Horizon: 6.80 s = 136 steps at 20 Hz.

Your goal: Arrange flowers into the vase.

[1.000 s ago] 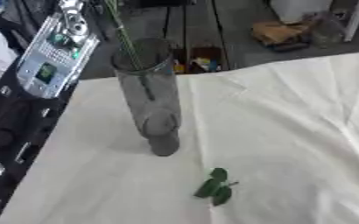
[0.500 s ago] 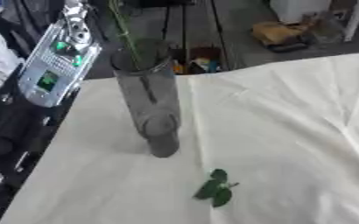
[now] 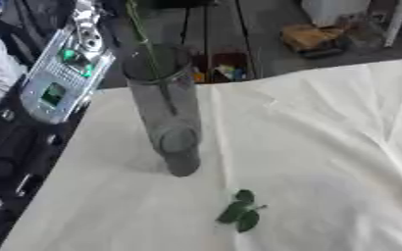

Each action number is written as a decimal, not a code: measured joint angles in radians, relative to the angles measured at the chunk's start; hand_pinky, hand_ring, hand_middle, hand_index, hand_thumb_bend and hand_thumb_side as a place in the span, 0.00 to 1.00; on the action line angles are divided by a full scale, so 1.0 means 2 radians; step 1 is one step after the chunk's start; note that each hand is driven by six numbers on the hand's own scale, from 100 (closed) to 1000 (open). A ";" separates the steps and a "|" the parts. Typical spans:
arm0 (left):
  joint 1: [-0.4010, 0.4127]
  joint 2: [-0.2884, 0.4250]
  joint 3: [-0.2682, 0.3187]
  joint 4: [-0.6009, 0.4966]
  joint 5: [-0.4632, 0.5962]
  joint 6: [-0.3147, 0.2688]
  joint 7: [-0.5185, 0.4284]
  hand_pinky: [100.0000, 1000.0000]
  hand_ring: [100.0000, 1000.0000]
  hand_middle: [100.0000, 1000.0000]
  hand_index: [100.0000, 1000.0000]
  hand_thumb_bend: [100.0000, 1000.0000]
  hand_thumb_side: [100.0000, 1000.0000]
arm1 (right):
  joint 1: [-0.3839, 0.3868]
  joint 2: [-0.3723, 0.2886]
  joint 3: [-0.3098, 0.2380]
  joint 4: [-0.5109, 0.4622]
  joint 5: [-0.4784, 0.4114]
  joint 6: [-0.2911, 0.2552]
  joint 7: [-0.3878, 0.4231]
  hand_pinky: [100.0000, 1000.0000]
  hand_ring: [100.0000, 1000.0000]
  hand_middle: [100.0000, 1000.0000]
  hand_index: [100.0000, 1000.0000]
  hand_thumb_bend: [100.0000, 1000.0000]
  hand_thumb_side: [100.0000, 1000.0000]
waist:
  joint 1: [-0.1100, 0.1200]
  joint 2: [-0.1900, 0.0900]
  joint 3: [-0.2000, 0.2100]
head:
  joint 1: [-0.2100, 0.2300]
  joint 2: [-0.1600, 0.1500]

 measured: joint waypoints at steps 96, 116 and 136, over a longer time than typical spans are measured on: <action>0.066 0.000 -0.031 -0.045 -0.065 -0.066 0.031 0.64 0.65 0.63 0.72 0.00 0.90 | -0.007 0.004 0.000 0.000 -0.004 0.003 -0.004 0.66 0.69 0.45 0.75 0.00 1.00 | -0.007 0.012 0.002 | -0.010 -0.022; 0.075 0.005 -0.038 -0.050 -0.119 -0.057 -0.100 0.87 0.80 0.78 0.91 0.00 1.00 | -0.006 0.004 -0.002 0.000 -0.007 0.005 -0.006 0.66 0.69 0.45 0.74 0.00 1.00 | -0.006 0.012 0.004 | -0.011 -0.026; 0.079 0.027 -0.036 -0.068 -0.134 -0.049 -0.178 1.00 0.90 0.88 1.00 0.05 1.00 | -0.004 0.004 -0.002 0.000 -0.009 0.006 -0.007 0.66 0.69 0.45 0.74 0.00 1.00 | -0.007 0.011 0.009 | -0.013 -0.026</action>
